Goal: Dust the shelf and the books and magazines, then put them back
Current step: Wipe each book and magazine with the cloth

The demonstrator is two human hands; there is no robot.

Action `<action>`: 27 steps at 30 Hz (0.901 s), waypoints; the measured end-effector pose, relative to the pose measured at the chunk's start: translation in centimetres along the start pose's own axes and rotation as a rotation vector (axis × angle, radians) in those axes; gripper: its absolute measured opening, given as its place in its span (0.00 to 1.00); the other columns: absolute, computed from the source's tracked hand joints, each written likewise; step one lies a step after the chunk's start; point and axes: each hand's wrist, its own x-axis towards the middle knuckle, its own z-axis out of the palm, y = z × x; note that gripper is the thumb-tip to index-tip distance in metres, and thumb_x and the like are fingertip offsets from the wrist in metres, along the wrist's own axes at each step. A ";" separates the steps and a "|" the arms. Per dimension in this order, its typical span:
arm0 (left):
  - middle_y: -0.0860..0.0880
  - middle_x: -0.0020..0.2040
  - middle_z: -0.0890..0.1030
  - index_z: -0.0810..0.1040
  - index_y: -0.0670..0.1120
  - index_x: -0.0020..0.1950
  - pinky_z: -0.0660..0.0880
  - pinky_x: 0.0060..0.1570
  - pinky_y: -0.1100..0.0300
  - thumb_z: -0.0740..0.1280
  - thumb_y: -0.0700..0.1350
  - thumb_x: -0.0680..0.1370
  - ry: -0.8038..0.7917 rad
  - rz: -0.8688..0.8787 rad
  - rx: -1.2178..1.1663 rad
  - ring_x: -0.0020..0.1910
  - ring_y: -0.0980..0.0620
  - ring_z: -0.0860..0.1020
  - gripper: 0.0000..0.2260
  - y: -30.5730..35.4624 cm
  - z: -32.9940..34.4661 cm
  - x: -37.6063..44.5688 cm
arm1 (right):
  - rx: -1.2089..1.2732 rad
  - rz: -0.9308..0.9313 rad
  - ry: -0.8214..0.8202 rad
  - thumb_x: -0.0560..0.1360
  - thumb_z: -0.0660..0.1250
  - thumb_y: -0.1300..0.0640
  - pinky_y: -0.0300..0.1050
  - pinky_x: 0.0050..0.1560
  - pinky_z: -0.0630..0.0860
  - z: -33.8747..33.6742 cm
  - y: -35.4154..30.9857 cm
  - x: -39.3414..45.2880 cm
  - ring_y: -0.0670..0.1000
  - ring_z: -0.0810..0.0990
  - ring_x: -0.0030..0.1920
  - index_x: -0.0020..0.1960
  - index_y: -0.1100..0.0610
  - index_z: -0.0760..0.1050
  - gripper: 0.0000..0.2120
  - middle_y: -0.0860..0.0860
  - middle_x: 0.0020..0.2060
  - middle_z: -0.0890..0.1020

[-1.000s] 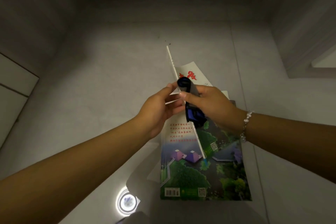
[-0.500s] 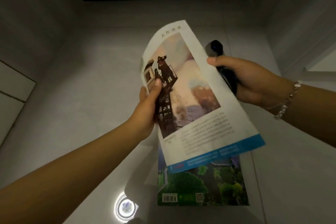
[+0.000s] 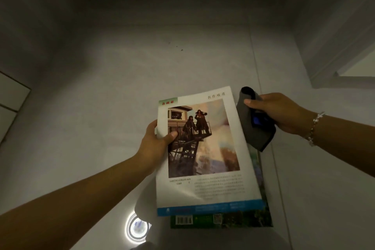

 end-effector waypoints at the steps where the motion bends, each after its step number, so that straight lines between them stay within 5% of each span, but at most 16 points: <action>1: 0.45 0.61 0.77 0.63 0.50 0.71 0.75 0.58 0.45 0.69 0.46 0.76 -0.005 0.012 0.022 0.57 0.45 0.77 0.26 -0.1 0.1 0.0 | -0.061 -0.012 0.013 0.74 0.69 0.54 0.46 0.46 0.76 -0.1 0.0 0.2 0.56 0.80 0.44 0.44 0.62 0.79 0.11 0.58 0.43 0.82; 6: 0.46 0.64 0.74 0.61 0.48 0.72 0.72 0.60 0.46 0.69 0.46 0.76 0.009 0.015 0.124 0.60 0.45 0.74 0.28 0.0 0.7 0.3 | -0.303 -0.140 0.085 0.76 0.67 0.50 0.43 0.39 0.71 0.2 -0.5 1.0 0.54 0.76 0.38 0.44 0.68 0.78 0.19 0.60 0.39 0.79; 11: 0.44 0.64 0.75 0.65 0.44 0.70 0.73 0.60 0.46 0.68 0.48 0.76 0.044 0.013 0.206 0.60 0.43 0.76 0.25 0.2 0.8 0.6 | -0.559 -0.371 0.150 0.78 0.61 0.48 0.38 0.31 0.65 1.6 -2.4 0.5 0.49 0.71 0.31 0.32 0.56 0.68 0.19 0.52 0.29 0.73; 13: 0.44 0.63 0.76 0.68 0.44 0.68 0.73 0.61 0.44 0.65 0.49 0.79 0.026 0.000 0.184 0.59 0.43 0.76 0.19 0.4 0.8 0.7 | -0.652 -0.445 0.078 0.79 0.59 0.47 0.35 0.30 0.65 2.9 -2.2 0.1 0.47 0.72 0.30 0.37 0.53 0.71 0.15 0.49 0.30 0.73; 15: 0.44 0.61 0.77 0.70 0.46 0.67 0.73 0.60 0.40 0.60 0.50 0.81 -0.022 -0.035 0.103 0.58 0.42 0.77 0.16 0.6 0.8 0.6 | -0.675 -0.468 -0.053 0.80 0.57 0.47 0.32 0.30 0.70 4.6 -1.0 -0.7 0.46 0.75 0.33 0.54 0.50 0.74 0.10 0.49 0.35 0.77; 17: 0.44 0.60 0.78 0.71 0.47 0.66 0.73 0.59 0.38 0.57 0.50 0.82 -0.065 -0.086 0.033 0.57 0.42 0.77 0.15 0.5 0.9 0.6 | -0.663 -0.491 -0.195 0.81 0.56 0.49 0.30 0.44 0.76 6.8 1.3 -1.4 0.48 0.80 0.46 0.68 0.48 0.69 0.16 0.51 0.51 0.80; 18: 0.43 0.60 0.78 0.70 0.47 0.67 0.74 0.59 0.39 0.56 0.50 0.83 -0.083 -0.106 0.016 0.57 0.41 0.77 0.15 0.4 0.8 0.6 | -0.693 -0.505 -0.246 0.81 0.55 0.49 0.33 0.60 0.71 7.9 2.7 -1.6 0.50 0.76 0.60 0.71 0.47 0.65 0.19 0.51 0.63 0.76; 19: 0.43 0.60 0.78 0.70 0.47 0.67 0.74 0.58 0.40 0.56 0.49 0.83 -0.102 -0.120 0.000 0.57 0.41 0.77 0.14 0.3 0.8 0.6 | -0.764 -0.536 -0.273 0.81 0.54 0.48 0.37 0.71 0.56 8.8 4.0 -1.6 0.50 0.63 0.72 0.74 0.46 0.61 0.21 0.49 0.72 0.66; 21: 0.44 0.60 0.78 0.70 0.49 0.65 0.77 0.54 0.44 0.56 0.47 0.83 -0.146 -0.125 -0.028 0.56 0.42 0.78 0.12 0.2 0.5 0.6 | -0.920 -0.648 -0.266 0.82 0.50 0.45 0.38 0.70 0.32 9.5 6.1 -0.9 0.45 0.41 0.75 0.75 0.45 0.52 0.23 0.44 0.75 0.51; 24: 0.45 0.59 0.78 0.70 0.51 0.63 0.78 0.50 0.50 0.56 0.46 0.83 -0.197 -0.088 -0.020 0.55 0.45 0.79 0.10 0.2 0.5 0.7 | -1.061 -0.796 -0.212 0.78 0.44 0.41 0.44 0.71 0.36 8.2 7.2 1.0 0.46 0.43 0.74 0.75 0.45 0.52 0.26 0.45 0.74 0.52; 27: 0.45 0.60 0.78 0.70 0.51 0.62 0.78 0.52 0.49 0.55 0.46 0.83 -0.211 -0.058 -0.026 0.56 0.45 0.78 0.10 0.3 1.1 0.8 | -1.098 -0.740 -0.075 0.76 0.39 0.36 0.47 0.73 0.38 6.9 6.6 3.5 0.49 0.45 0.76 0.76 0.46 0.52 0.31 0.48 0.76 0.52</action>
